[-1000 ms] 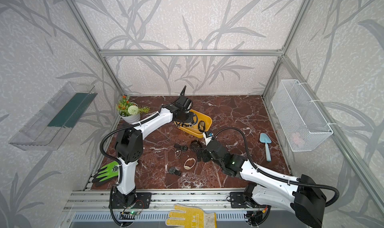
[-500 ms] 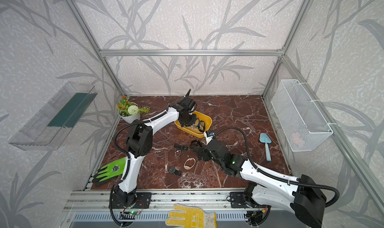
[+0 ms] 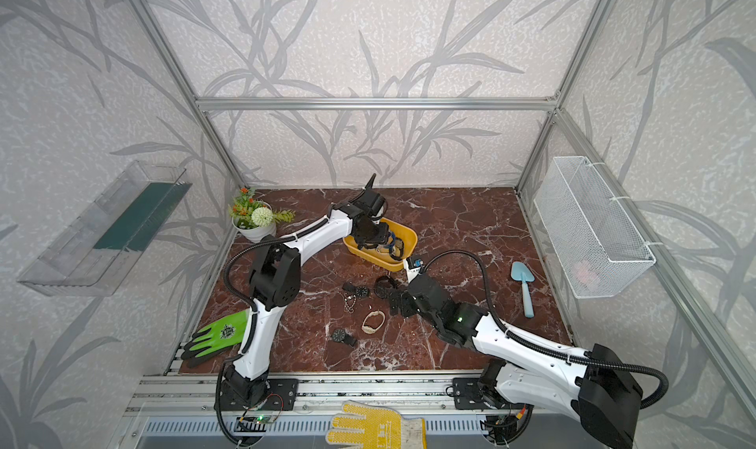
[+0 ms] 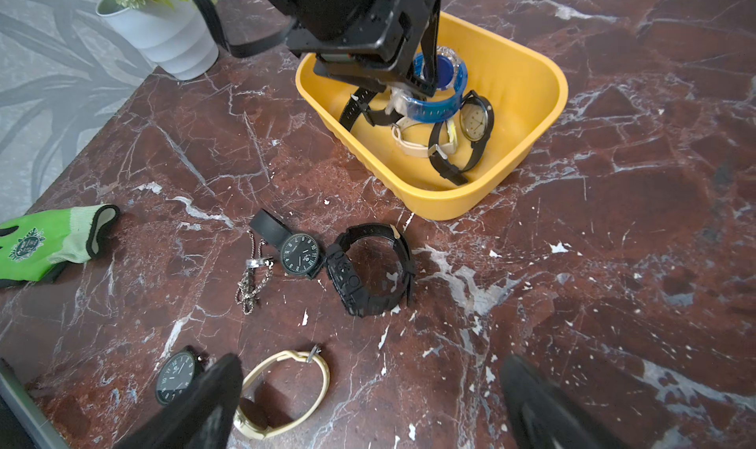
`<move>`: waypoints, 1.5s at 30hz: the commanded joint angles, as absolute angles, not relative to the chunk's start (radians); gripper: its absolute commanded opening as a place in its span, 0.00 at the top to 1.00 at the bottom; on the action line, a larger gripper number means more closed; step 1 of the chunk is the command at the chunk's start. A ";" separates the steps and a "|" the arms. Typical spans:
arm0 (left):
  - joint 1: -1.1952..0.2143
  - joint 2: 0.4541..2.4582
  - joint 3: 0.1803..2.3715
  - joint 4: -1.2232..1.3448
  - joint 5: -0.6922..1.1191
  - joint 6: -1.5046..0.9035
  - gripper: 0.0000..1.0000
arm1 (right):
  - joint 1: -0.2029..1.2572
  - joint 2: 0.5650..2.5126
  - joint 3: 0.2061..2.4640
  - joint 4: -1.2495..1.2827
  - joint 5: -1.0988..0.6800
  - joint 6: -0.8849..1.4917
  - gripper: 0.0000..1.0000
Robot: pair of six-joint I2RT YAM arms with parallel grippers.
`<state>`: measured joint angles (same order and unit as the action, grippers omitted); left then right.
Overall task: Put the watch into the storage box
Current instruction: Place the watch in the storage box, then pick up the watch at the center of the board.
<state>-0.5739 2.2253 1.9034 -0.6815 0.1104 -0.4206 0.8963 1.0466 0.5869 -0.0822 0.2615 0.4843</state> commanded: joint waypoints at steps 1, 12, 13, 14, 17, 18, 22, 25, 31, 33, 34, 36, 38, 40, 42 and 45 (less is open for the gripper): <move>-0.574 2.046 1.866 -0.609 0.126 -0.407 0.38 | 0.879 1.048 0.636 -0.116 0.269 0.504 0.02; -0.572 1.718 1.623 -0.482 0.080 -0.343 0.25 | 0.772 1.071 0.680 -0.201 0.209 0.596 0.02; -0.572 1.666 1.557 -0.444 0.079 -0.338 0.25 | 0.762 1.081 0.692 -0.223 0.208 0.603 0.02; -0.573 1.611 1.480 -0.399 0.083 -0.331 0.24 | 0.753 1.093 0.702 -0.245 0.206 0.611 0.02; -0.574 1.456 1.257 -0.275 0.097 -0.330 0.23 | 0.742 1.133 0.731 -0.284 0.204 0.624 0.02; -0.575 1.413 1.188 -0.236 0.110 -0.331 0.23 | 0.739 1.145 0.736 -0.285 0.199 0.627 0.02; -0.579 1.224 0.917 -0.099 0.203 -0.345 0.16 | 0.738 1.204 0.777 -0.298 0.171 0.631 0.05; -0.595 1.122 0.800 -0.099 0.244 -0.322 0.01 | 0.740 1.256 0.819 -0.336 0.164 0.661 0.06; -0.671 1.011 0.662 -0.160 0.224 -0.267 0.01 | 0.745 1.361 0.867 -0.361 0.128 0.713 0.11; -0.730 0.994 0.632 -0.164 0.158 -0.248 0.01 | 0.749 1.394 0.874 -0.375 0.129 0.741 0.19; -0.756 0.987 0.617 -0.153 0.138 -0.244 0.01 | 0.751 1.405 0.876 -0.376 0.126 0.750 0.23; -0.796 0.968 0.574 -0.104 0.117 -0.250 0.01 | 0.755 1.432 0.876 -0.371 0.121 0.772 0.29; -0.816 0.946 0.533 -0.053 0.103 -0.252 0.01 | 0.756 1.456 0.883 -0.369 0.114 0.789 0.30; -0.831 0.917 0.488 0.007 0.088 -0.248 0.01 | 0.756 1.483 0.893 -0.364 0.105 0.800 0.30; -0.840 0.885 0.438 0.070 0.085 -0.240 0.01 | 0.758 1.512 0.907 -0.358 0.095 0.807 0.30; -0.848 0.848 0.401 0.087 0.075 -0.226 0.01 | 0.761 1.550 0.930 -0.351 0.080 0.815 0.31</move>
